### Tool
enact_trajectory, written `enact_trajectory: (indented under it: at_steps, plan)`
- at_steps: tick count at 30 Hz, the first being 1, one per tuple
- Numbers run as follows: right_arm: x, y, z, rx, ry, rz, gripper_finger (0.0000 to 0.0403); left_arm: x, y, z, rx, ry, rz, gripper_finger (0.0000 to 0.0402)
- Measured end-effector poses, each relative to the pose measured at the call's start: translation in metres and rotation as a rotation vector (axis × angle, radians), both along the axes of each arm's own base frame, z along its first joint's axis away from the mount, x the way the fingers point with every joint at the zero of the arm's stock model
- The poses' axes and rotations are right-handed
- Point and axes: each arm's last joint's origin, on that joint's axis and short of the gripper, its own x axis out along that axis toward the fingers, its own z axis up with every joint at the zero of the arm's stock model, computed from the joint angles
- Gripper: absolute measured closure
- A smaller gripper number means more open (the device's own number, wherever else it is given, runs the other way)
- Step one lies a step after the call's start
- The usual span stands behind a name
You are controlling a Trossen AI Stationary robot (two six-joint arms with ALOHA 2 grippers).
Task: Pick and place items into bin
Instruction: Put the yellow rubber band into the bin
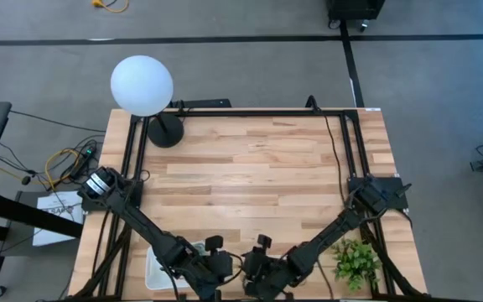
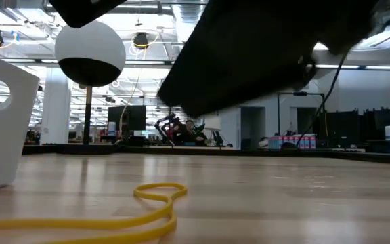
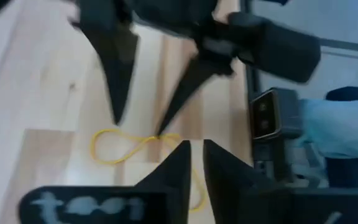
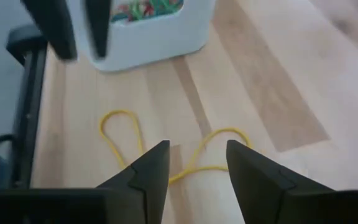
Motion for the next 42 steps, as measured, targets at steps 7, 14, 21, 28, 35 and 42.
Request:
enact_trajectory:
  at_steps: [7, 14, 21, 28, 35, 42]
  plan:
    - [0.009, -0.002, -0.017, 0.036, 0.031, 0.046, 0.0244, -0.005, 0.005, -0.005, 0.071, 0.045, 0.043, 0.0311]
    - [0.012, -0.005, -0.022, 0.078, 0.045, 0.026, 0.0245, -0.008, 0.006, -0.007, 0.089, 0.078, 0.037, 0.0279]
    - [0.019, -0.011, -0.045, 0.047, 0.068, 0.004, 0.0253, -0.008, 0.006, -0.006, 0.089, 0.078, 0.036, 0.0278]
    - [0.016, -0.013, -0.055, -0.014, 0.118, 0.014, 0.0337, -0.009, 0.005, -0.007, 0.085, 0.083, 0.030, 0.0278]
    - [0.014, -0.009, -0.045, -0.018, 0.069, 0.017, 0.0395, -0.008, 0.006, -0.007, 0.116, 0.077, 0.010, 0.0278]
    - [-0.001, 0.010, 0.006, -0.074, -0.088, 0.049, 0.0401, -0.007, 0.008, -0.006, 0.164, 0.068, -0.035, 0.0278]
